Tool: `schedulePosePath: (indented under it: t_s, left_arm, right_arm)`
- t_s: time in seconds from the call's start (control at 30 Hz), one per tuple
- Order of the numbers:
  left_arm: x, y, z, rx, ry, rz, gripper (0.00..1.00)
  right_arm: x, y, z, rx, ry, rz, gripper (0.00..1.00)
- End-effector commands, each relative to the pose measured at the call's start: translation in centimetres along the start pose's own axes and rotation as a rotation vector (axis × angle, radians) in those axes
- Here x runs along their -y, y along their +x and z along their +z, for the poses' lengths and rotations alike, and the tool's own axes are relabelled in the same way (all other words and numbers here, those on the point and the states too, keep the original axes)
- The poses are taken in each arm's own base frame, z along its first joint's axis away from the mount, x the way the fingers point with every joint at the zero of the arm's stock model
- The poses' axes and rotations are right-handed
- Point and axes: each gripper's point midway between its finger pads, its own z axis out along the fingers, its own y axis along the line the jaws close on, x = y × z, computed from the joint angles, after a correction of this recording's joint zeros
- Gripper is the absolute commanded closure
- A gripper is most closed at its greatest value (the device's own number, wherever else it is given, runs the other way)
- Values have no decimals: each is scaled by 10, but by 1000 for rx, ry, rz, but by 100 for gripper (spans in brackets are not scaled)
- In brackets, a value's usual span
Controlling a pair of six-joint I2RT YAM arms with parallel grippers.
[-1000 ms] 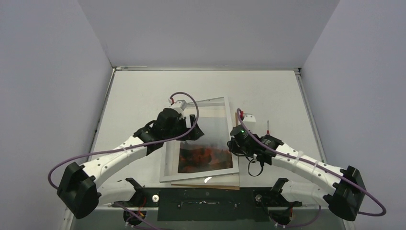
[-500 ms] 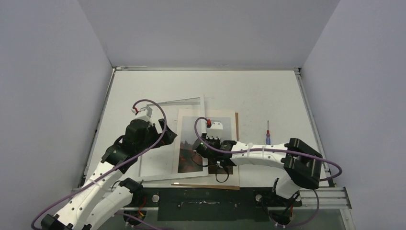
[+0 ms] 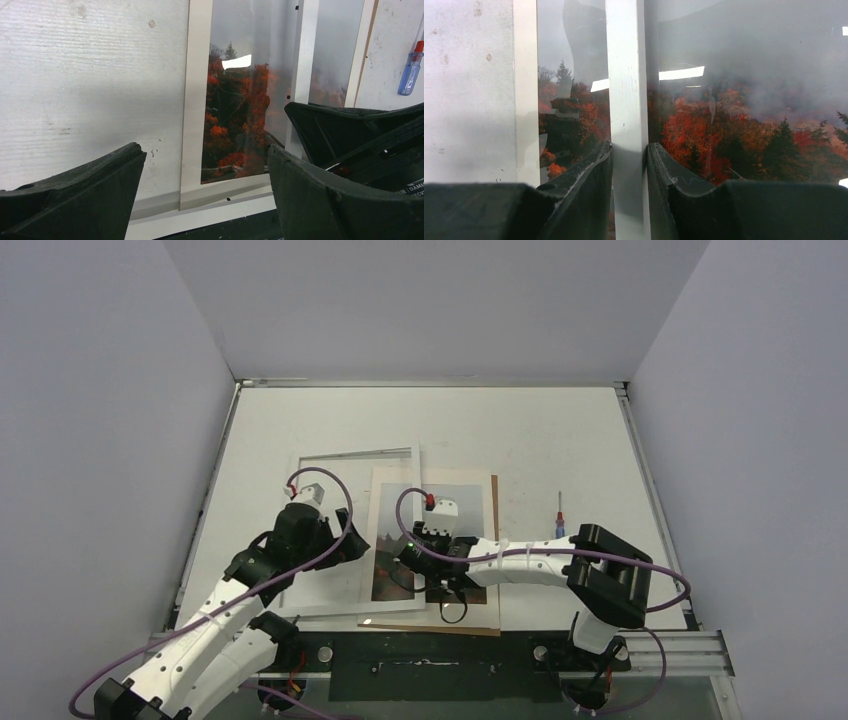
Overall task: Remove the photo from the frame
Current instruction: Remove the photo frame item from the photo frame.
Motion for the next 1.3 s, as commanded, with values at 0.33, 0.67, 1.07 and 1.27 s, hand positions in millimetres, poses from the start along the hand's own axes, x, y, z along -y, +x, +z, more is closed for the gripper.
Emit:
schedulePosePath:
  t_s: [0.33,0.67,1.07,1.27]
  left_arm:
    - [33,6,19,-75,155,-6,8]
    - [63,22,29,-170,328,31,9]
    - [98,58,45,-254,377,169,10]
    - [93,63,50,-268,318,204,10]
  right_arm:
    - [-6,-19,-17,45,-67,54,61]
    - [79,-30,-70,36,17,-3,40]
    - [172,38,-95,-134,-21,141,40]
    - [165,60,-83,-187,-67,190,45]
